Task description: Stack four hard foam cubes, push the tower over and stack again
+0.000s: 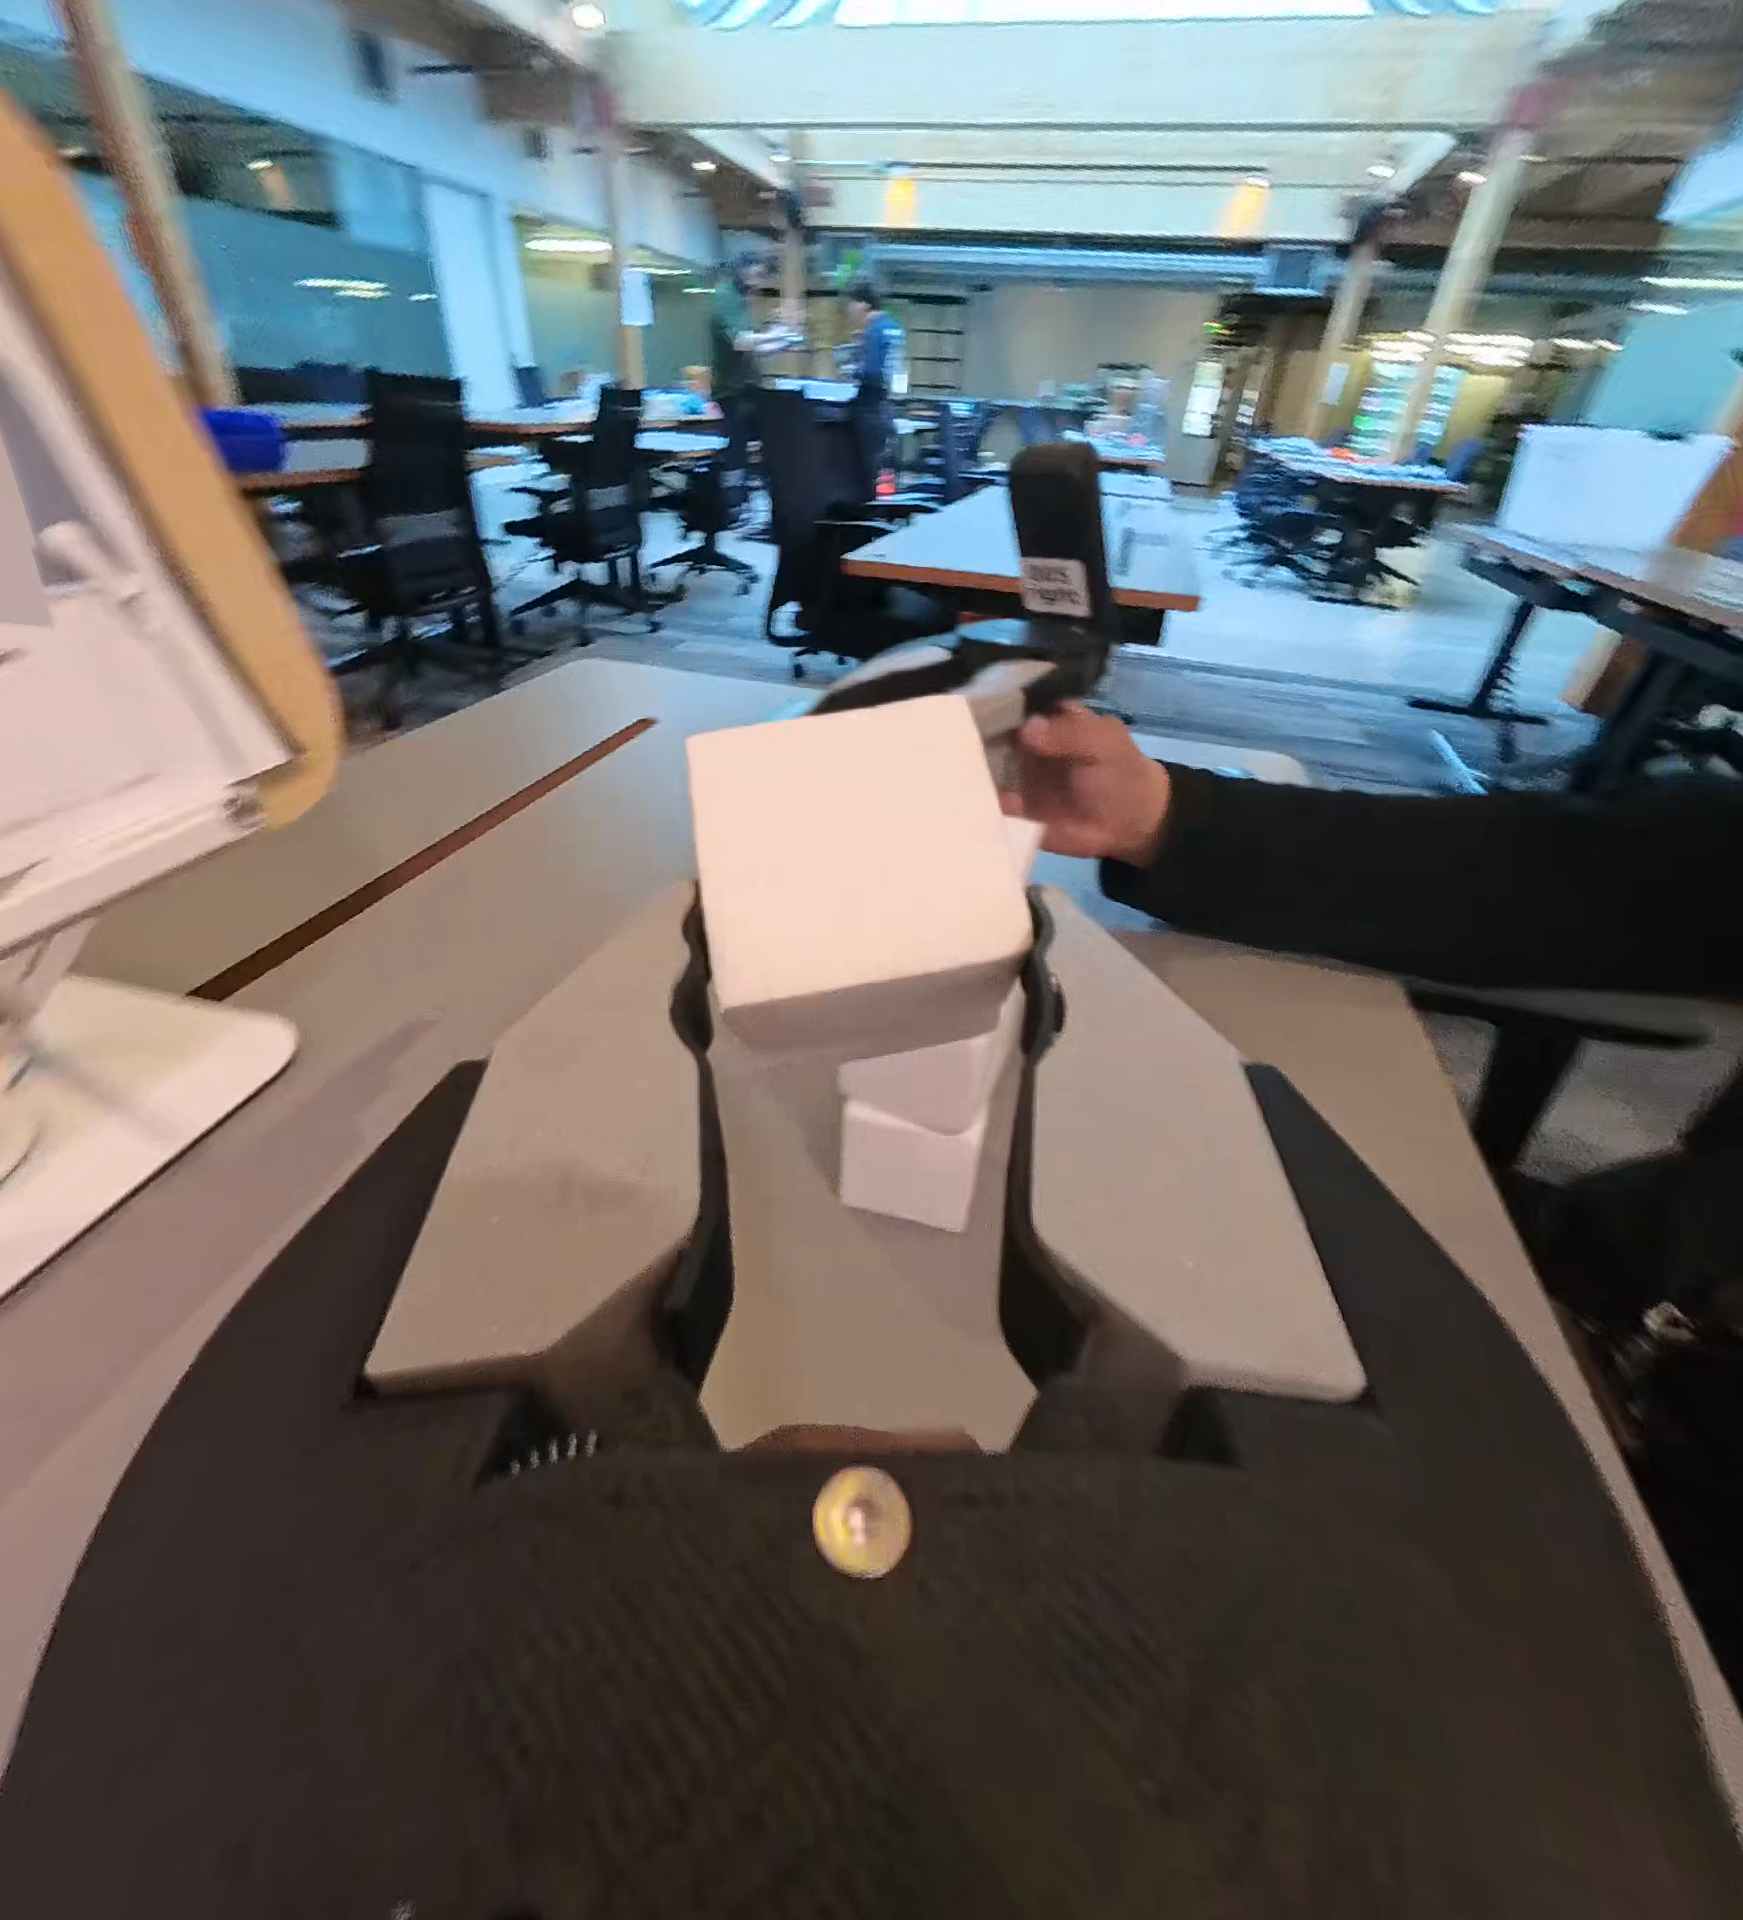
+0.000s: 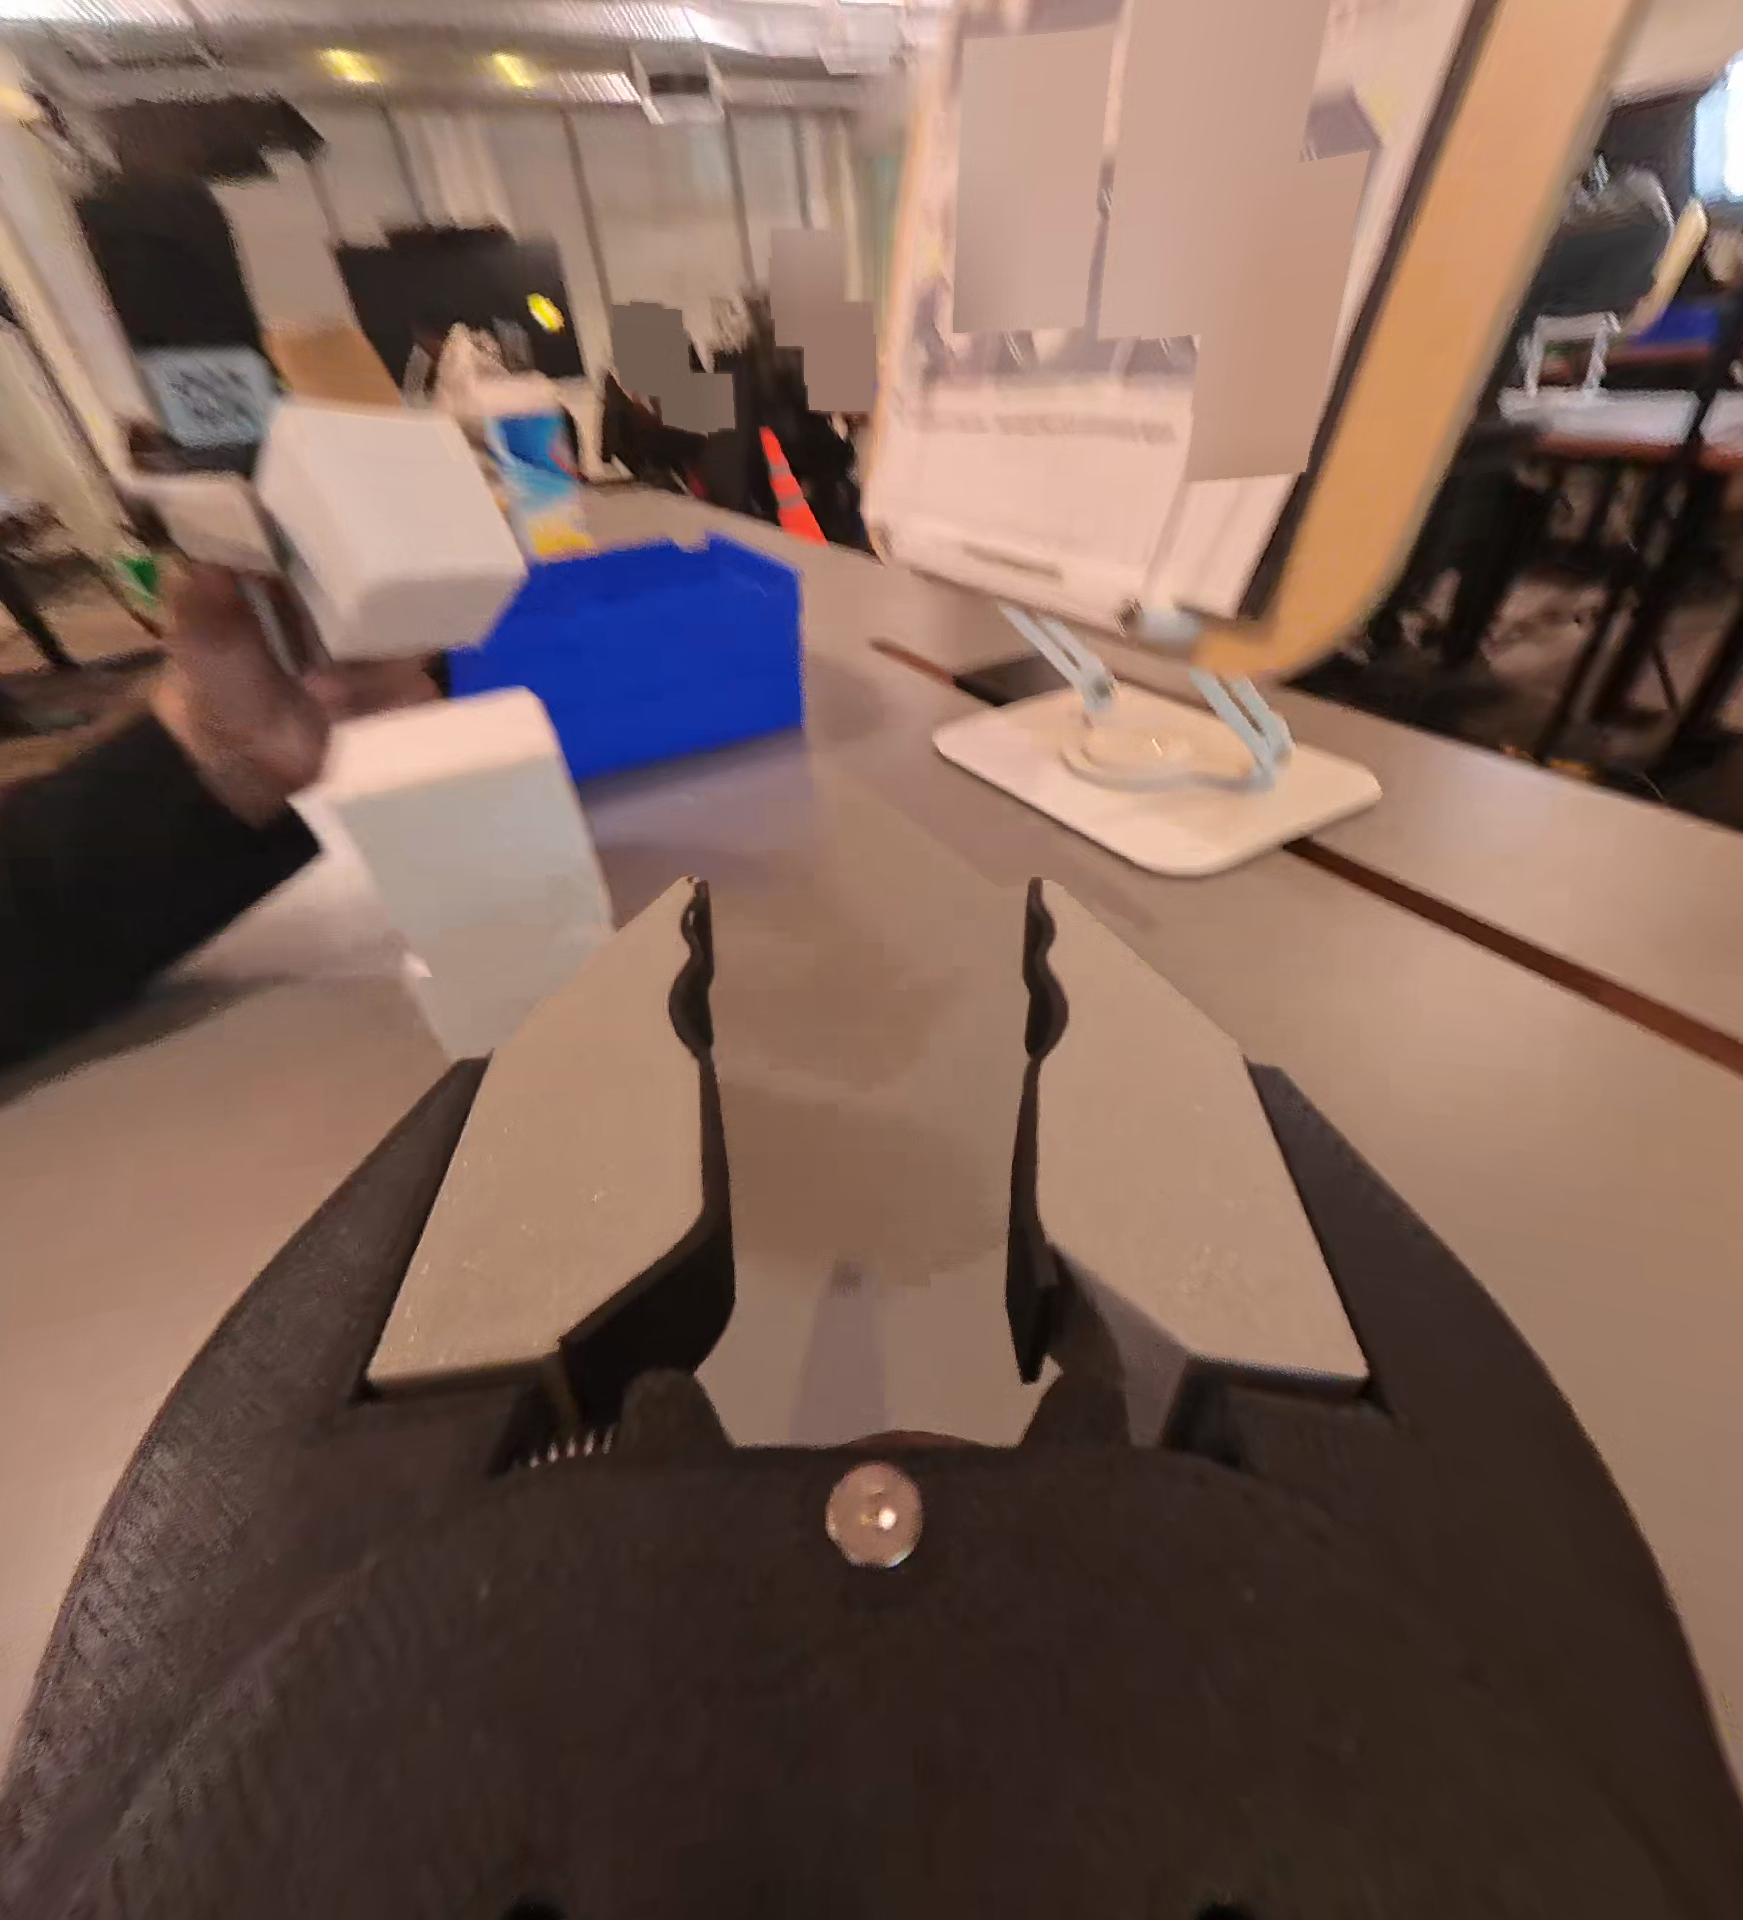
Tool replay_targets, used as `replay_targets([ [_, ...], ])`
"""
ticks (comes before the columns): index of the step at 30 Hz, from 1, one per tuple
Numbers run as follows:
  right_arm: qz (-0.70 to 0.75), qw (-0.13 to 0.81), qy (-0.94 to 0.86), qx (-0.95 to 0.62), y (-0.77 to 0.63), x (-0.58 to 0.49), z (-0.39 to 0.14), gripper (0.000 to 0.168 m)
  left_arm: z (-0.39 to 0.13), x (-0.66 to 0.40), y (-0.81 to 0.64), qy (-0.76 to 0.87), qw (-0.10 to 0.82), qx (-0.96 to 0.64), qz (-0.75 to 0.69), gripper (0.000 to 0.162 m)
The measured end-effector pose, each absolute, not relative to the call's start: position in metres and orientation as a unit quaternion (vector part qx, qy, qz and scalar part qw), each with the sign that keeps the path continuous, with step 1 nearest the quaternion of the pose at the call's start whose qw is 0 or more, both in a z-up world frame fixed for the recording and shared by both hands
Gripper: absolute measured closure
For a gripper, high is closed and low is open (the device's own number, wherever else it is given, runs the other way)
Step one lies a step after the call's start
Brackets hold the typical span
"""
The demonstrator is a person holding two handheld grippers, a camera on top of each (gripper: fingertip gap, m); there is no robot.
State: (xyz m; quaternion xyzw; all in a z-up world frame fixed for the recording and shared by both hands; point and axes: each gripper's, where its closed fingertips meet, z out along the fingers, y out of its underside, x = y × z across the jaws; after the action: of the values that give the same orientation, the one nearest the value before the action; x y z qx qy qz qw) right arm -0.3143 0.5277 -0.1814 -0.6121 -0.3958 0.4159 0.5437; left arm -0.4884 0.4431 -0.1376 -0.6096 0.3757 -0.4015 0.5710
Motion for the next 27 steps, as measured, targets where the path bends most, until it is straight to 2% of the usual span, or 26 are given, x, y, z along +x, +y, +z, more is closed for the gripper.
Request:
replay_targets([
  [5,0.483,0.566,-0.431,-0.511,0.472,-0.330,-0.128,0.110,-0.129,-0.456,0.401,0.468,0.558,-0.555,-0.402,0.104],
  [8,0.496,0.557,-0.481,-0.461,0.429,-0.348,-0.116,0.110,-0.133,-0.437,0.382,0.512,0.549,-0.538,-0.383,0.104],
  [16,0.481,0.533,-0.564,-0.408,0.364,-0.387,-0.126,0.108,-0.156,-0.400,0.364,0.578,0.508,-0.535,-0.349,0.104],
  [27,0.478,0.514,-0.580,-0.413,0.355,-0.399,-0.138,0.109,-0.166,-0.382,0.358,0.600,0.500,-0.522,-0.343,0.104],
])
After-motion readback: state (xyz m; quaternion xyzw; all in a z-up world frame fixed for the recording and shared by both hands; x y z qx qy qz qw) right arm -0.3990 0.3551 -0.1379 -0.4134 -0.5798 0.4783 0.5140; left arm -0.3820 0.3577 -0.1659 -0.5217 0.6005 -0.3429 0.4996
